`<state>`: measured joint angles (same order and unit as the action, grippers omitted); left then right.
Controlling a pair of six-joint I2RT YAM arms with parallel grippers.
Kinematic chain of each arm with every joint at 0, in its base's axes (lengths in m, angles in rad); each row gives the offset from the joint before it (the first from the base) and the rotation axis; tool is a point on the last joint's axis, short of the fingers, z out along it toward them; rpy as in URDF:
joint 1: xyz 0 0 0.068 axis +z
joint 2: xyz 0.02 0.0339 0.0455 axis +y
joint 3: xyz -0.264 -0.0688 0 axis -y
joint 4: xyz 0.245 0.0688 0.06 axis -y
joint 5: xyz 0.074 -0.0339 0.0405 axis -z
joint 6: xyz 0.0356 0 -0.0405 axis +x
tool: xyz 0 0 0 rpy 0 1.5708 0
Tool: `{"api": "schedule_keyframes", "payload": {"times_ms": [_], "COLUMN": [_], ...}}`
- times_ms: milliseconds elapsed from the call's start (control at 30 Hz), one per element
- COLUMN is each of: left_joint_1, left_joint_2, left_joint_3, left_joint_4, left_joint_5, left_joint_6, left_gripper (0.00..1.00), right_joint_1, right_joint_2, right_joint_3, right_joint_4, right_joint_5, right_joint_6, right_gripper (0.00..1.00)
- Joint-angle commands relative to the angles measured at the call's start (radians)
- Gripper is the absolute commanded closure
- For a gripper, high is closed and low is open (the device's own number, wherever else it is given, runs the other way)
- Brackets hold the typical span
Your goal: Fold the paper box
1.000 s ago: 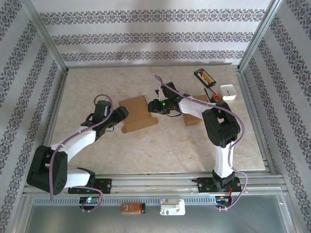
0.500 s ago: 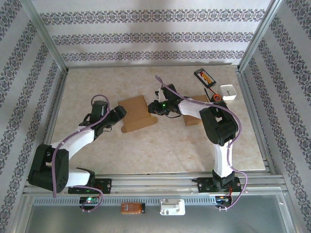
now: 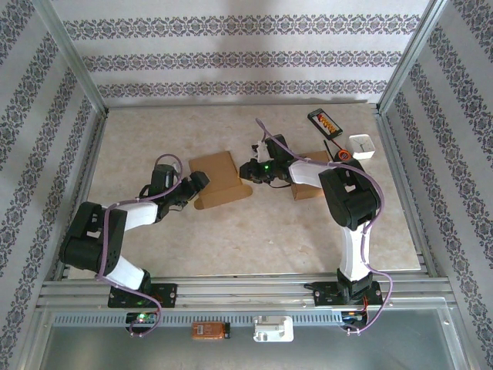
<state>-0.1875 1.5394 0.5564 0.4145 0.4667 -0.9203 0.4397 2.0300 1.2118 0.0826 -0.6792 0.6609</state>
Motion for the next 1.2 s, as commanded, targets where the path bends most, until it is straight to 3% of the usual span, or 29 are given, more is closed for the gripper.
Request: {"api": "schedule_keyframes", "payload": {"times_ms": [0, 300, 567, 867, 1033, 1167], "left_joint_1": [0.013, 0.007, -0.029, -0.092, -0.092, -0.092], "left_joint_2": [0.011, 0.038, 0.151, 0.175, 0.122, 0.054], "left_joint_3": [-0.011, -0.037, -0.002, 0.054, 0.069, 0.084], "left_joint_4": [0.112, 0.215, 0.354, 0.385, 0.323, 0.203], "left_joint_5": [0.030, 0.043, 0.053, 0.012, -0.003, -0.032], "left_joint_6": [-0.031, -0.094, -0.155, -0.175, -0.164, -0.126], "left_gripper": [0.16, 0.16, 0.31, 0.40, 0.46, 0.48], "right_joint_1": [-0.028, -0.039, -0.042, -0.042, -0.042, -0.041], "right_joint_2": [0.011, 0.012, 0.011, 0.006, -0.029, -0.114], "right_joint_3": [-0.035, -0.037, -0.038, -0.031, -0.028, -0.039], "right_joint_4": [-0.031, -0.015, -0.018, -0.026, -0.039, -0.052], "right_joint_5": [0.018, 0.004, -0.002, -0.006, -0.006, 0.027], "right_joint_6": [0.011, 0.031, 0.031, 0.038, 0.035, 0.017], "right_gripper": [0.82, 0.82, 0.81, 0.80, 0.69, 0.52]}}
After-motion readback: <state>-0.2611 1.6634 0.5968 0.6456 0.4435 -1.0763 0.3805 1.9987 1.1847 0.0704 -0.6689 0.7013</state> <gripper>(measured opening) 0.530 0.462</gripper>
